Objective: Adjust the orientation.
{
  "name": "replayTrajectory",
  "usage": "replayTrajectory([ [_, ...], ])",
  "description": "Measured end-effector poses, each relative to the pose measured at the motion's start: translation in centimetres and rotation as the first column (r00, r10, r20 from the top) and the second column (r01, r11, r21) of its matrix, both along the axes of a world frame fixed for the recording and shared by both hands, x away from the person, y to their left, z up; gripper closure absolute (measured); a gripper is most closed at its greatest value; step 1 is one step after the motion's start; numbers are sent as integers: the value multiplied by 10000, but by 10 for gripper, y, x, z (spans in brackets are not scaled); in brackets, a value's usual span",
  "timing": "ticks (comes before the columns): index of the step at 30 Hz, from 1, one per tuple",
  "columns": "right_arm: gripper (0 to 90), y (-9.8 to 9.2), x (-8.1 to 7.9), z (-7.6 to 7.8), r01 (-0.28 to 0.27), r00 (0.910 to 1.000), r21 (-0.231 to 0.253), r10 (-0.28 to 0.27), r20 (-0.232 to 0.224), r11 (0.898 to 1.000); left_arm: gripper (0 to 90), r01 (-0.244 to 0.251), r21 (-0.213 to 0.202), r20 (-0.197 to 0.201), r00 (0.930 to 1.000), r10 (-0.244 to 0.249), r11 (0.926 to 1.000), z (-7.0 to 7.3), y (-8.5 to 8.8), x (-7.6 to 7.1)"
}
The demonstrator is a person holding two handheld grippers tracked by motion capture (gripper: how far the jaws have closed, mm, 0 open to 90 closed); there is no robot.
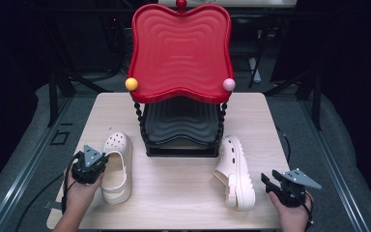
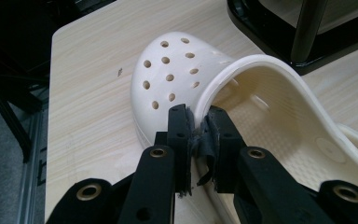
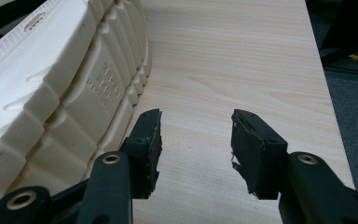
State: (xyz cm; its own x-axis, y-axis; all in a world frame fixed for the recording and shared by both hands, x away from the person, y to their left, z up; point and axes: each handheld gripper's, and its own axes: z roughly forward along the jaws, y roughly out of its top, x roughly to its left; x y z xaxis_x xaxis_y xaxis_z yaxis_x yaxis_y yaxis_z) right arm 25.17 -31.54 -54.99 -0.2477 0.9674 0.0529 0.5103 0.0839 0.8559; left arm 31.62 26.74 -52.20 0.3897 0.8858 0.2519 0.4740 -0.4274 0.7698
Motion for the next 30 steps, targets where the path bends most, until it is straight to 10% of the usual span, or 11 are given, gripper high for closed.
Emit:
replayTrajectory([
  [17, 523, 0, 0, 0, 63, 10000, 64, -63, 0, 10000, 824, 778, -323, 41, 9970, -777, 9964, 10, 2, -48],
  [30, 524, -1, -1, 1, 133, 9999, 51, -133, 21, 9999, 824, 1685, -536, -158, 9854, -1696, 9842, 10, -40, -69],
])
